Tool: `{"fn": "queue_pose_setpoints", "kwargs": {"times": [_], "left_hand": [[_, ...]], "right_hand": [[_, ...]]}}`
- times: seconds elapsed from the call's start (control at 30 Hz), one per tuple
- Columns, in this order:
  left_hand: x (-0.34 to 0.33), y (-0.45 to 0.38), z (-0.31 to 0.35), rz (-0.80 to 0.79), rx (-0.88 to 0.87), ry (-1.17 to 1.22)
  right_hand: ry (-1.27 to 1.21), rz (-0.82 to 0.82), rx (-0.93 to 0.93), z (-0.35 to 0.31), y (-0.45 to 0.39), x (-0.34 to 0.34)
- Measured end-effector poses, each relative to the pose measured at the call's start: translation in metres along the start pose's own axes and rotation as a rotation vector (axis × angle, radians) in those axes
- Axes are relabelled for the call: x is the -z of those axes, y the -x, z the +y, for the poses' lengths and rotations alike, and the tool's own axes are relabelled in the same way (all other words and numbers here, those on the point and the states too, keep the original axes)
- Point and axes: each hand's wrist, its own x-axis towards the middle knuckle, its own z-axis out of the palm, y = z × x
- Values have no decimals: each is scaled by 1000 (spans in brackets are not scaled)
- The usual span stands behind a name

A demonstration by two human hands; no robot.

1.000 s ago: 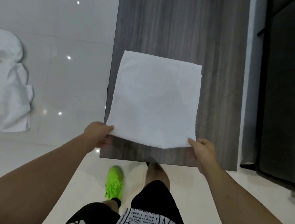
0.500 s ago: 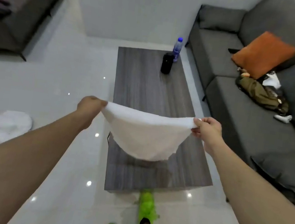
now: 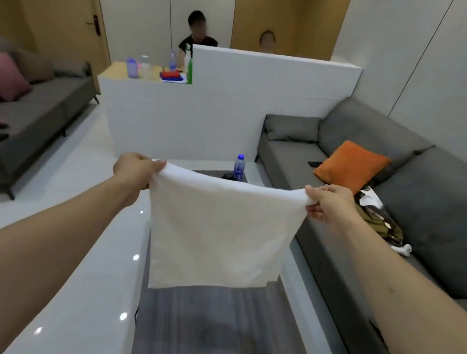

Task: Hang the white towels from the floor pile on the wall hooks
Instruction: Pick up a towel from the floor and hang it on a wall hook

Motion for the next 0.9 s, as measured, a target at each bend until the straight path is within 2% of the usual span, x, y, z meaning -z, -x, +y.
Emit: {"fn": "queue_pose_setpoints", "kwargs": {"times": [0.2,0.43,0.63,0.77,0.9], "left_hand": [[-46,2,33,-115,-96,52],[-91,-6,61,-327,-229,40],[-121,-2,78,-492,-358,-92],[-137,14,86,-565,-506,-212],[-155,39,85,-655,-619,-216]], "right_hand": [[3,78,43,-19,-10,48],[118,210,135,-32,8,98],[423,375,189,-32,60,116],[470,520,175,-23,106,123],[483,671,133,-9,166,135]]}}
